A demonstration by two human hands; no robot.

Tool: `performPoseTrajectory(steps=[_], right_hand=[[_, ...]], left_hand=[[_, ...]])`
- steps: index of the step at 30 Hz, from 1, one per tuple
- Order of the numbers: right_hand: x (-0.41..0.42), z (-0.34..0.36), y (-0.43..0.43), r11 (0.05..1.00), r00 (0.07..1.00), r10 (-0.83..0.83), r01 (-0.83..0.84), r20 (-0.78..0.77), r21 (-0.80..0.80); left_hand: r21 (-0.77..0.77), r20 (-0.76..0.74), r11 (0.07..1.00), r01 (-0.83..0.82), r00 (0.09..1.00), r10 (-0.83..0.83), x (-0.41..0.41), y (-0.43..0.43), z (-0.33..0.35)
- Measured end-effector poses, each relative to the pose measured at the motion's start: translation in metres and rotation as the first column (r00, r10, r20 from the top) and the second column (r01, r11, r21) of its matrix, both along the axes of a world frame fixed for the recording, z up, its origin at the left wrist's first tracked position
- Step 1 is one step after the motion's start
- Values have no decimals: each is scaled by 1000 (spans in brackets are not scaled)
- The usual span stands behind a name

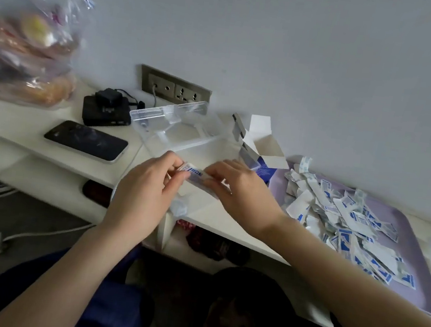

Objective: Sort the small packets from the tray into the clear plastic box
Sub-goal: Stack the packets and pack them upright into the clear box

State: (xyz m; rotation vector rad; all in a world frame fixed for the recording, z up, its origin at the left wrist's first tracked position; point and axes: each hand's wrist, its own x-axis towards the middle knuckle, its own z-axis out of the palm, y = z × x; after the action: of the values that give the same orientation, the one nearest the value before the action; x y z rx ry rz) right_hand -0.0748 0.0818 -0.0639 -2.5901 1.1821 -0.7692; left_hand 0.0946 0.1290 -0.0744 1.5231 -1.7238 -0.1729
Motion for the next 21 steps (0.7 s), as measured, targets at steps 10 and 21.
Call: performPoseTrajectory(steps=[10,21], right_hand=[[39,15,-83,883,906,-282,373,-315,285],[96,-27,-82,715,827,-70,432,-558,550]], left_hand=[[352,354,929,-112,935,-22,23,-15,-26],[330,312,941,-78,950,-31,29,-16,-29]])
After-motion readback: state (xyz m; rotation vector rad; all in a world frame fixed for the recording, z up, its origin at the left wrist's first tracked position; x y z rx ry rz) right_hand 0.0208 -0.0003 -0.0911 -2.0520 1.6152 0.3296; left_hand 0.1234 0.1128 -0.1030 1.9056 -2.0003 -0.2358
